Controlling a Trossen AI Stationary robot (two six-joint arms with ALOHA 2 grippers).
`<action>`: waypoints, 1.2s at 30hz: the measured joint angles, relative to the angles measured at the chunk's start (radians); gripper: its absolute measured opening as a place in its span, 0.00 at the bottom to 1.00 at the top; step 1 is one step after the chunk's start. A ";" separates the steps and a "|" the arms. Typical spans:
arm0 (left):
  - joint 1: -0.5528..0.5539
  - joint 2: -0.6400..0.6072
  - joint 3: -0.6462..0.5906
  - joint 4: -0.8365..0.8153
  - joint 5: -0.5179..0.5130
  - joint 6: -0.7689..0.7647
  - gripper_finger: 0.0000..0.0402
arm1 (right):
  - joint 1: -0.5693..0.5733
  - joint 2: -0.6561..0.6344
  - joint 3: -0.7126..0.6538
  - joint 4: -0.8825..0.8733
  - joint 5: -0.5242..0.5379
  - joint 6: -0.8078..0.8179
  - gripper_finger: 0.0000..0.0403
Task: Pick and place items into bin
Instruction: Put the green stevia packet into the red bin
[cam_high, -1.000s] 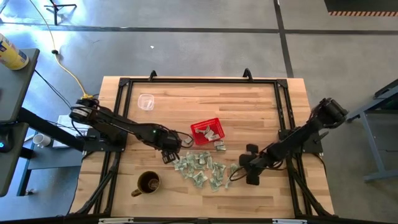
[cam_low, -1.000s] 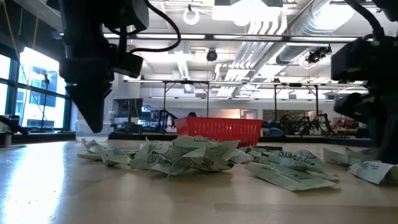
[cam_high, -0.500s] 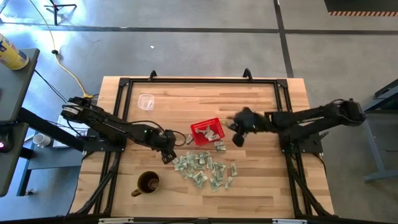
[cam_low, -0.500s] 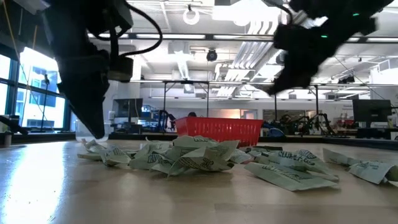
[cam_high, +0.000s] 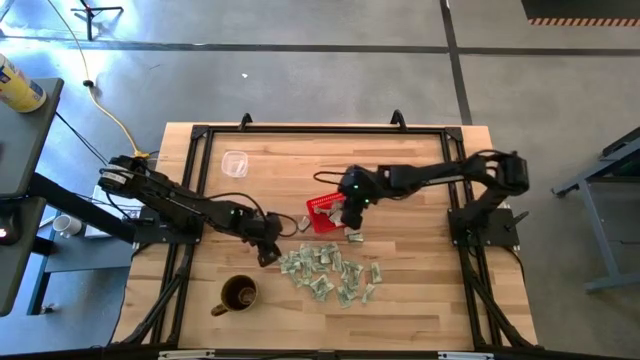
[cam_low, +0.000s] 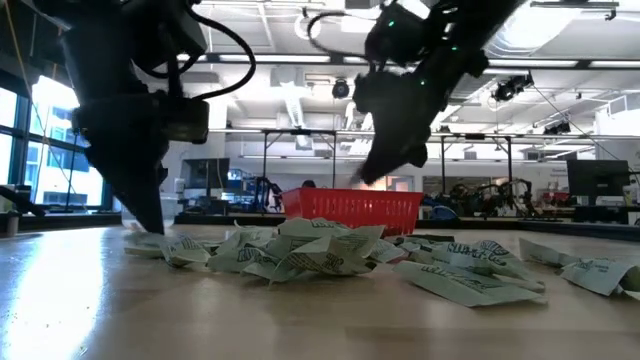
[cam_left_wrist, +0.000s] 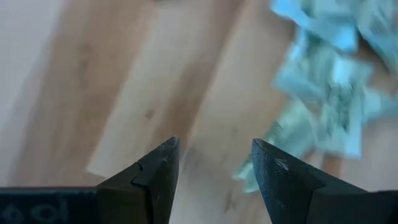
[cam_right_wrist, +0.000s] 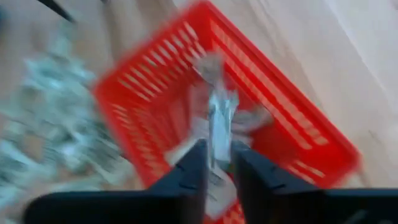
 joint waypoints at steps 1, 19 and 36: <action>0.000 0.000 0.000 0.001 0.011 0.039 0.58 | 0.002 0.010 0.019 -0.045 0.025 -0.017 0.26; 0.000 0.000 0.057 -0.008 0.164 0.217 0.58 | 0.234 -0.296 -0.065 -0.308 0.507 0.011 0.85; -0.145 0.173 0.147 -0.058 -0.083 -0.002 0.58 | 0.369 -0.292 -0.245 -0.286 0.629 0.259 0.84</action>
